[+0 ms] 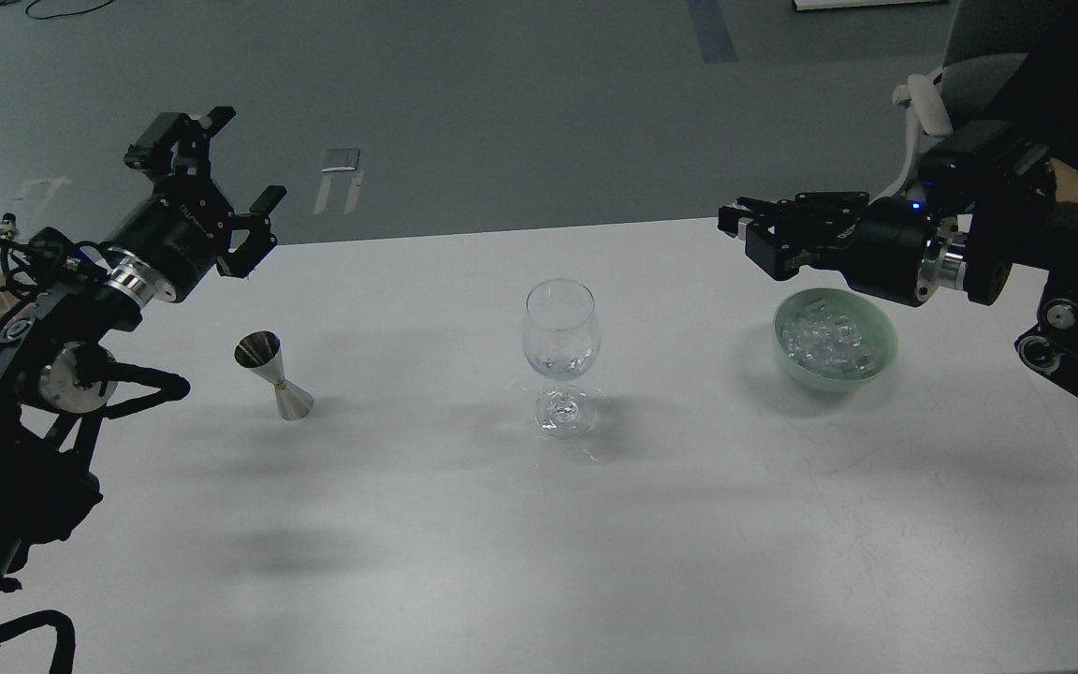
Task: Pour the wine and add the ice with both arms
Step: 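Carry the ice over the wine glass and open the right gripper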
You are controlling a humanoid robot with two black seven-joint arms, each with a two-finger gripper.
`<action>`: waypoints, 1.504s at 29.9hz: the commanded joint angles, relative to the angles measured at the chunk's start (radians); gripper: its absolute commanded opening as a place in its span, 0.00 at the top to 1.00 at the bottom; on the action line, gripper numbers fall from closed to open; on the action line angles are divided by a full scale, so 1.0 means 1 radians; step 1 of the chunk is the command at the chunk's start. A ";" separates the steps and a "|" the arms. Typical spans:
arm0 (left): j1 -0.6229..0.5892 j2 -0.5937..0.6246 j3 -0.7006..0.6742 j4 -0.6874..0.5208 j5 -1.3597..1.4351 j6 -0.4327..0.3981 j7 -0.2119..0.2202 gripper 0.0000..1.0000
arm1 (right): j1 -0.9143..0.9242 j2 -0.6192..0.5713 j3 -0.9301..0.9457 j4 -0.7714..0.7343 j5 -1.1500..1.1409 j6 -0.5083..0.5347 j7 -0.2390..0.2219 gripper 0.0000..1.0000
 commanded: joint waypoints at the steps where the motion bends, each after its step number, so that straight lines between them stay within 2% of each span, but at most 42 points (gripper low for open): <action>1: -0.001 0.001 0.000 0.000 0.000 0.000 0.000 0.02 | 0.024 0.030 -0.001 0.039 -0.009 0.034 -0.029 1.00; 8: 0.000 -0.002 0.000 -0.003 0.000 0.000 0.000 0.02 | 0.030 0.110 -0.001 0.066 -0.067 0.080 -0.041 1.00; 12: 0.000 -0.004 0.000 -0.003 0.000 0.000 0.000 0.02 | 0.040 0.160 -0.005 0.077 -0.069 0.095 -0.066 1.00; 21: 0.000 -0.002 0.000 -0.003 0.000 0.000 0.000 0.02 | 0.099 0.197 -0.079 0.071 -0.087 0.097 -0.066 1.00; 45: 0.008 0.004 0.000 -0.003 -0.003 0.000 0.000 0.02 | 0.100 0.243 -0.128 0.068 -0.089 0.110 -0.084 1.00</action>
